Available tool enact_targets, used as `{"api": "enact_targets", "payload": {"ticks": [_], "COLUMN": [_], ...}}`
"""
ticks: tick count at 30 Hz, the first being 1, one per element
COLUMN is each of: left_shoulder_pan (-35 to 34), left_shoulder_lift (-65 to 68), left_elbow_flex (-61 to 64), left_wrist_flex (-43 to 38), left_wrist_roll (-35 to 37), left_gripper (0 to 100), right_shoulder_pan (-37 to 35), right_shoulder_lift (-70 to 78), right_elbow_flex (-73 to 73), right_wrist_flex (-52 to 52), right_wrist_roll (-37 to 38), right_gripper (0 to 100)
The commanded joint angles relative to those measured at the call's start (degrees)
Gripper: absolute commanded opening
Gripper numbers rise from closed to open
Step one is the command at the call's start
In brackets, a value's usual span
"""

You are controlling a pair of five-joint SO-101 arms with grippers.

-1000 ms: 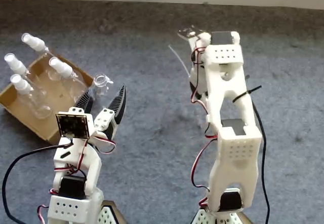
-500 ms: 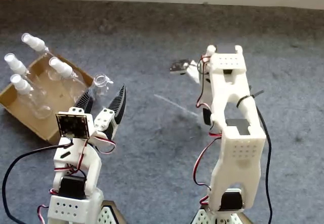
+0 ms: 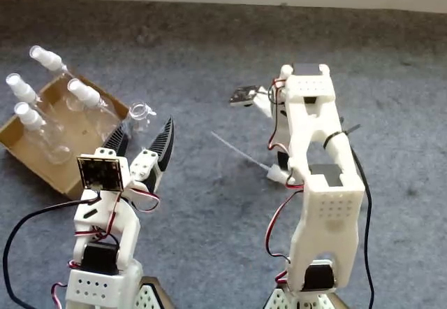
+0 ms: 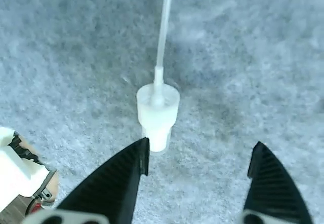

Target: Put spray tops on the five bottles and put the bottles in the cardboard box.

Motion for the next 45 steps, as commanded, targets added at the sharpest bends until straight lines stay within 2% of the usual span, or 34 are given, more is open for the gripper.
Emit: {"api": "enact_targets", "payload": {"ticks": [1, 10, 13, 17, 24, 27, 33, 40, 45], "left_shoulder_pan": [-0.4, -0.4, -0.4, -0.4, -0.4, -0.4, -0.4, -0.4, -0.4], "left_shoulder_lift": [-0.3, -0.3, -0.3, -0.3, -0.3, -0.3, -0.3, -0.3, -0.3], "left_elbow_flex": [1.2, 1.2, 1.2, 1.2, 1.2, 1.2, 1.2, 1.2, 1.2], "left_wrist_flex": [-1.5, -1.5, -1.5, -1.5, -1.5, -1.5, -1.5, -1.5, -1.5], "left_wrist_roll": [0.4, 0.4, 0.4, 0.4, 0.4, 0.4, 0.4, 0.4, 0.4], "left_gripper": [14, 14, 14, 14, 14, 14, 14, 14, 14], "right_shoulder_pan": [-0.7, -4.3, -5.3, -6.7, -10.6, -10.9, -11.0, -9.4, -9.9], "right_shoulder_lift": [-1.8, -1.7, -1.7, -1.7, -1.9, -1.9, -1.9, -1.3, -1.8], "right_elbow_flex": [-6.8, -16.0, -16.0, -11.8, -2.4, -2.0, -1.8, -0.7, 5.1], "right_wrist_flex": [1.2, 1.2, 1.2, 1.3, 1.3, 1.3, 1.3, 1.3, 1.3], "right_wrist_roll": [-6.2, -50.5, -60.9, -70.4, -83.3, -86.9, -87.6, -87.6, -87.6], "right_gripper": [28.6, 28.6, 28.6, 28.6, 28.4, 25.1, 14.0, 13.5, 13.2]}}
